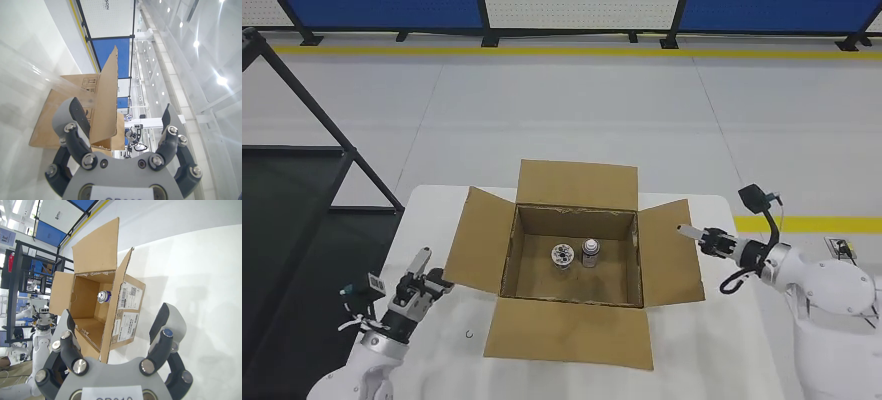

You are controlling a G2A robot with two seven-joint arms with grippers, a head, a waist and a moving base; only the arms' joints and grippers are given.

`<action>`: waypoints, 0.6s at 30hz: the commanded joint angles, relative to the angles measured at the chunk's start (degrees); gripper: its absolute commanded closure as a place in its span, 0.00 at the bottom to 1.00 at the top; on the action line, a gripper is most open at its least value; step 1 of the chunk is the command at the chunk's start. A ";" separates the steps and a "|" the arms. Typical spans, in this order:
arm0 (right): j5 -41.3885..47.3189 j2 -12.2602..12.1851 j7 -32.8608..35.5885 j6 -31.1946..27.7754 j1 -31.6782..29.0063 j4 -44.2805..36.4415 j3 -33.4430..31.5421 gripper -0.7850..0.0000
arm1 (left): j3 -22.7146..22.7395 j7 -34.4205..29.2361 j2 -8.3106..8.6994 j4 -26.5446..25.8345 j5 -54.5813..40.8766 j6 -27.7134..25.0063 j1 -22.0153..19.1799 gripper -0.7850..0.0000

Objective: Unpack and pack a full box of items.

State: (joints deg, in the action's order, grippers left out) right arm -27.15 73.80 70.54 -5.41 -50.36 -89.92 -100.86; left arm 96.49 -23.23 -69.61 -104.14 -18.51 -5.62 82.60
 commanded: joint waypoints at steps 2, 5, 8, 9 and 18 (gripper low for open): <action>1.76 -0.34 0.73 -1.36 0.16 0.64 0.72 0.00 | -1.88 -0.56 -0.04 -0.47 1.19 0.01 -1.14 0.00; 3.95 -0.68 1.43 -2.73 0.05 0.54 1.49 0.00 | -3.36 -0.71 -0.09 -1.68 2.08 0.00 -1.57 0.00; 7.53 -1.01 2.47 -4.94 -0.13 0.32 2.01 0.00 | -4.36 -1.10 -0.07 -2.92 3.00 0.25 -1.87 0.00; 9.06 -1.11 2.90 -5.66 -0.21 0.26 2.21 0.00 | -4.70 -1.24 -0.07 -3.33 3.32 0.33 -1.98 0.00; 21.36 -1.98 5.80 -11.88 0.53 1.09 4.76 0.00 | -9.70 -1.98 -0.11 -5.43 8.14 3.84 -4.75 0.00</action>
State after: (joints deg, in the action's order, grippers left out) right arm -6.96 71.89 76.10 -17.10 -50.04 -89.16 -96.44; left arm 87.44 -25.18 -69.70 -109.52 -10.86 -2.15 78.18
